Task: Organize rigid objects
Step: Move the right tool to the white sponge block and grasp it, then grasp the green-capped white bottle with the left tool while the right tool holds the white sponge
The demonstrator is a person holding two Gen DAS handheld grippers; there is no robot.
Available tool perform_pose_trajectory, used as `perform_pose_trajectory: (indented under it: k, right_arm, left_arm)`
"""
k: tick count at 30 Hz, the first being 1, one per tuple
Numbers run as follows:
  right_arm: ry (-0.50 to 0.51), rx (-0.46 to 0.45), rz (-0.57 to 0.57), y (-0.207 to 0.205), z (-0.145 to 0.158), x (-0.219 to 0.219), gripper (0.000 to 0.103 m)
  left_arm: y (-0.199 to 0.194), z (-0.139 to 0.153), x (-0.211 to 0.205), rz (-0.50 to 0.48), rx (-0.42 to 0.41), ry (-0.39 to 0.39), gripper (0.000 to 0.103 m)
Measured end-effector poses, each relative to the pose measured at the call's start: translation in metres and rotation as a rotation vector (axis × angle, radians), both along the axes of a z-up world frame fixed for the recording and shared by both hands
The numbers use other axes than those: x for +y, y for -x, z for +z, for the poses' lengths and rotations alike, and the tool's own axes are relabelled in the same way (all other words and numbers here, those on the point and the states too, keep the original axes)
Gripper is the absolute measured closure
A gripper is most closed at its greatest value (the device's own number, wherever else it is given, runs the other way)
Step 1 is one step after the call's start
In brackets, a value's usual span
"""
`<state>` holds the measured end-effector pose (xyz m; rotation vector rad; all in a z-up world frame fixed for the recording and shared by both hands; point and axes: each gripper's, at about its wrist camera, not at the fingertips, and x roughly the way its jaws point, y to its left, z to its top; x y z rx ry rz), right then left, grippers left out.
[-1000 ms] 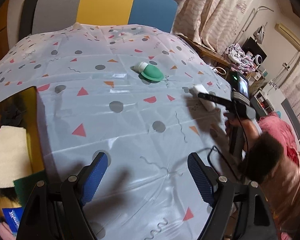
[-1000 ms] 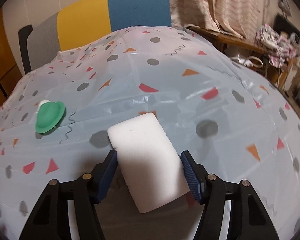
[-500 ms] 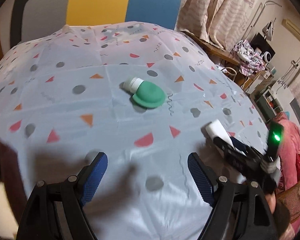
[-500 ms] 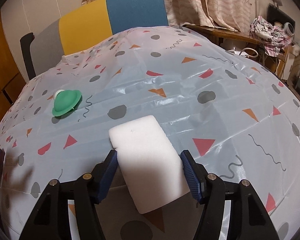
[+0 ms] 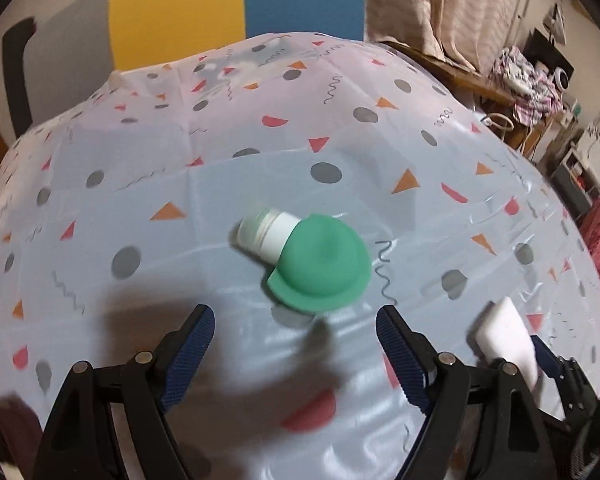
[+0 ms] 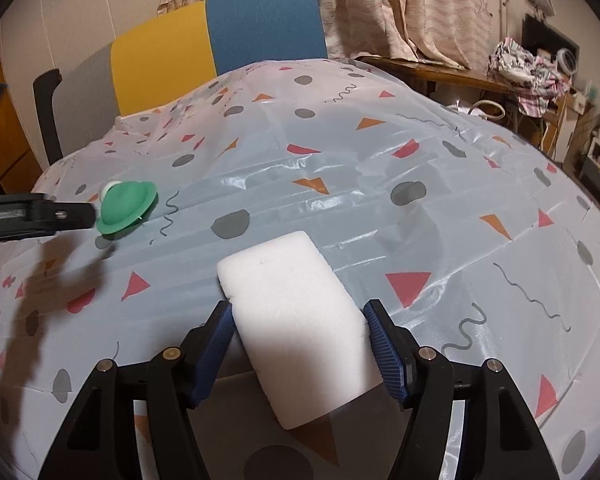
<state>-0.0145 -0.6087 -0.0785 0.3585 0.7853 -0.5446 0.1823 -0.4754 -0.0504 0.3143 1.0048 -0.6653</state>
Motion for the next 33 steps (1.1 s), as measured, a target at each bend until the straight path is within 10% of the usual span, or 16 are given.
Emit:
perform_pose_trajectory:
  k: [21,28,33]
  right_arm:
    - [-0.026,-0.041,-0.006,0.004,0.000,-0.002,0.035]
    - [-0.031,-0.047,-0.008,0.005,-0.001,-0.004,0.035]
    - [-0.032,-0.048,-0.009,0.005,-0.001,-0.004,0.035]
  left_arm:
    - [-0.048,-0.029,-0.043,0.072,0.015,-0.007,0.003]
    - [-0.045,-0.030,-0.033,0.015,0.087,0.088,0.037]
    - [-0.027,-0.026,-0.022,-0.015,0.029,0.070,0.039]
